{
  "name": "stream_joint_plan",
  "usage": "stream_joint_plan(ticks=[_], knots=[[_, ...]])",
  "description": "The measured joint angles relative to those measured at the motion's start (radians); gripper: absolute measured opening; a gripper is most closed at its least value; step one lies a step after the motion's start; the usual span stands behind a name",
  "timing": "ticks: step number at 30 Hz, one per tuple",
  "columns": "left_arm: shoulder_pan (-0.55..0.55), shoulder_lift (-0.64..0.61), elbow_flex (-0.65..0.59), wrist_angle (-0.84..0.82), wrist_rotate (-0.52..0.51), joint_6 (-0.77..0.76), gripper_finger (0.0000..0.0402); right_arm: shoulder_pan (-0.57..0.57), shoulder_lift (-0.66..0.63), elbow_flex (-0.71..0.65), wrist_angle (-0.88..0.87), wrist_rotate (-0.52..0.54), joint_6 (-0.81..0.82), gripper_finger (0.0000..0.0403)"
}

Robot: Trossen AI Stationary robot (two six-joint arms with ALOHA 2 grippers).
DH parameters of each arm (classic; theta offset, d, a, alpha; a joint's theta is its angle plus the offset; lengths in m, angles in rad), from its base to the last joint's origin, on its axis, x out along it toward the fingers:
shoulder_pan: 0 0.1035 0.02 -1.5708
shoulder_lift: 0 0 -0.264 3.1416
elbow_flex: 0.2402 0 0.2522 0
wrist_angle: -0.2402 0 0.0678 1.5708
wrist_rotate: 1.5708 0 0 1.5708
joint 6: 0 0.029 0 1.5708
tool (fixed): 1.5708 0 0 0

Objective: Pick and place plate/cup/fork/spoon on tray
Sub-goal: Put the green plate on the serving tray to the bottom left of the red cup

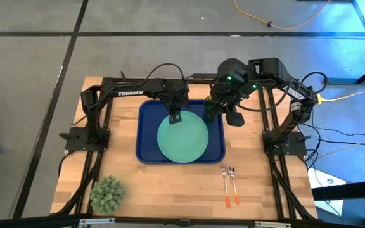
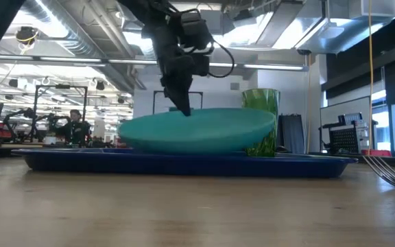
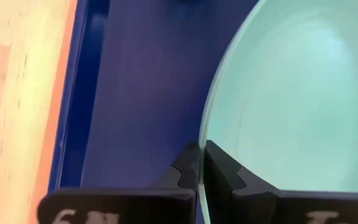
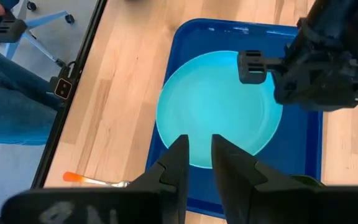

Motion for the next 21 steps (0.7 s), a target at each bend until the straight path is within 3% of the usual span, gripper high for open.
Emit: stream_joint_plan(ticks=[10,21], knots=[[0.028,0.042,-0.002,-0.024,-0.07,0.024,0.0,0.0,0.0,0.0,0.0,0.0,0.0,0.0071],[0.031,0.075,-0.001,0.014,-0.066,0.056,0.0,0.0,0.0,0.0,0.0,0.0,0.0,0.0071]])
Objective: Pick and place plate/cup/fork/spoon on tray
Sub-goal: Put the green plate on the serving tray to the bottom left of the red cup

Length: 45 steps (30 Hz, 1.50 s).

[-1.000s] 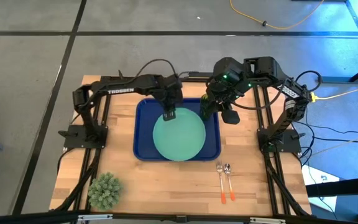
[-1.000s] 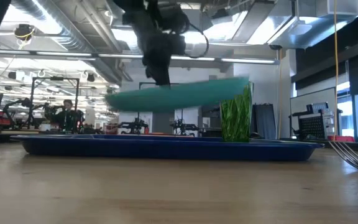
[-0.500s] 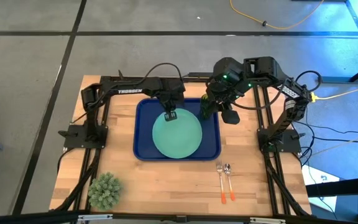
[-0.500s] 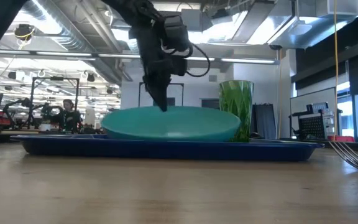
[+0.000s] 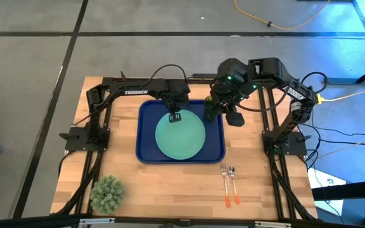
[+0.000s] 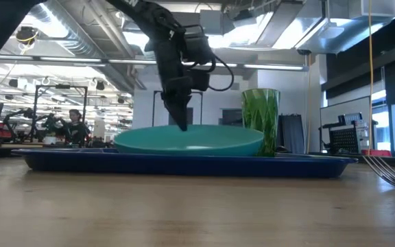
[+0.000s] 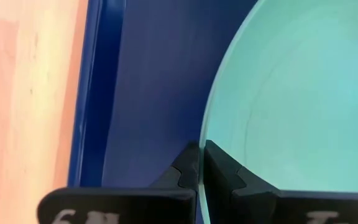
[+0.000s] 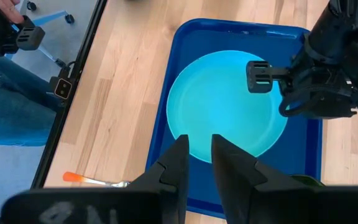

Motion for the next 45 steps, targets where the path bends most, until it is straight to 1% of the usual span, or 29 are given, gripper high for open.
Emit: stream_joint_plan(ticks=[17,20,27,32,36,45], knots=[[0.002,0.001,0.0,0.023,-0.007,0.036,0.0013,0.0,0.0,0.0,0.0,0.0,0.0,0.0071],[0.002,0.018,0.0,0.03,-0.008,0.036,0.0013,0.0,0.0,0.0,0.0,0.001,0.0,0.0071],[-0.003,0.058,0.0,0.039,-0.029,0.034,0.0005,0.0,0.0,0.0,0.0,0.001,0.003,0.0071],[-0.003,0.058,0.0,0.054,-0.053,0.029,0.0014,0.0,0.0,0.0,0.0,0.001,0.003,0.0071],[-0.002,0.058,0.0,0.064,-0.077,0.034,0.0012,0.0,0.0,0.0,0.0,0.001,0.002,0.0071],[-0.002,0.058,0.0,0.087,-0.082,0.045,0.0009,0.0,0.0,0.0,0.0,0.001,0.001,0.0072]])
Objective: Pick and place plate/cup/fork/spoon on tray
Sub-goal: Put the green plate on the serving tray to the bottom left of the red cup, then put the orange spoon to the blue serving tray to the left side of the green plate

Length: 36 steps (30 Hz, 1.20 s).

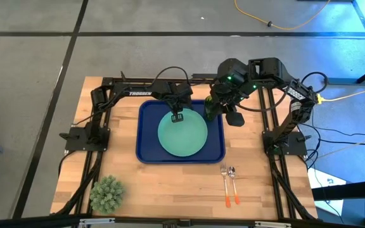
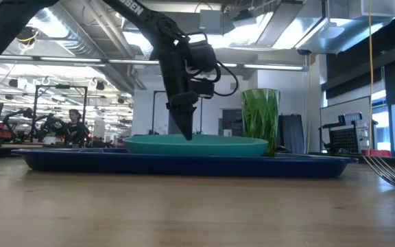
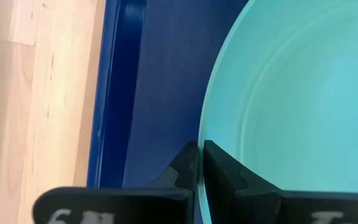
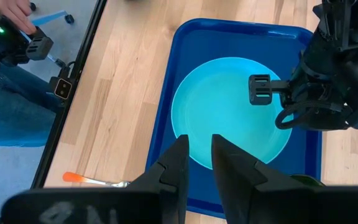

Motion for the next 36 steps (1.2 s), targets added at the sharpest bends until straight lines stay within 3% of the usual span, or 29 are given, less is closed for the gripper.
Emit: stream_joint_plan(ticks=[15,32,36], knots=[[0.002,0.003,0.0,0.005,0.032,-0.021,0.001,0.0,0.0,0.0,0.0,0.0,0.0,0.0072],[0.002,0.003,0.0,0.013,-0.018,-0.02,0.0046,0.0,0.0,0.0,0.0,0.001,-0.01,0.0071],[0.002,-0.014,0.029,-0.038,-0.026,-0.05,0.0042,0.0,-0.004,0.005,0.0,0.066,-0.022,0.0071]])
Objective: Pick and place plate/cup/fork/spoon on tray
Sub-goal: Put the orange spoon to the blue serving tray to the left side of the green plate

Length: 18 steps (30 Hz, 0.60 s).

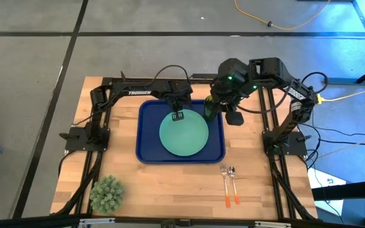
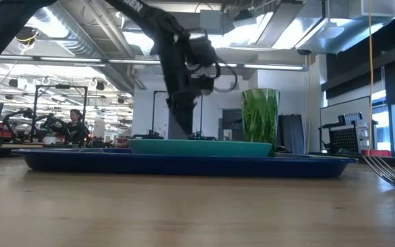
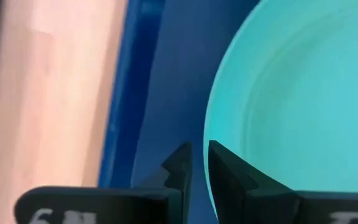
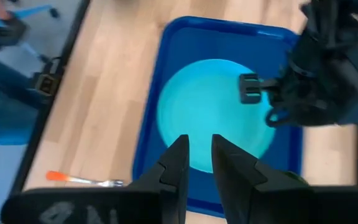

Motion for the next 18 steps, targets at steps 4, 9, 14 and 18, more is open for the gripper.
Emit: stream_joint_plan(ticks=[4,9,14,18], knots=[[-0.007,-0.054,0.075,-0.104,0.004,0.0,0.0038,-0.003,-0.033,0.0,0.0,0.029,0.021,0.0071],[-0.051,-0.142,0.131,-0.164,0.041,0.005,0.0035,-0.002,-0.083,0.001,0.0,0.028,0.052,0.0071],[-0.128,-0.25,0.131,-0.181,0.146,-0.001,0.0034,0.001,-0.161,-0.092,0.0,0.028,0.132,0.0071],[-0.217,-0.318,0.13,-0.204,0.131,-0.004,0.0034,0.008,-0.253,-0.25,0.0,0.03,0.24,0.0071]])
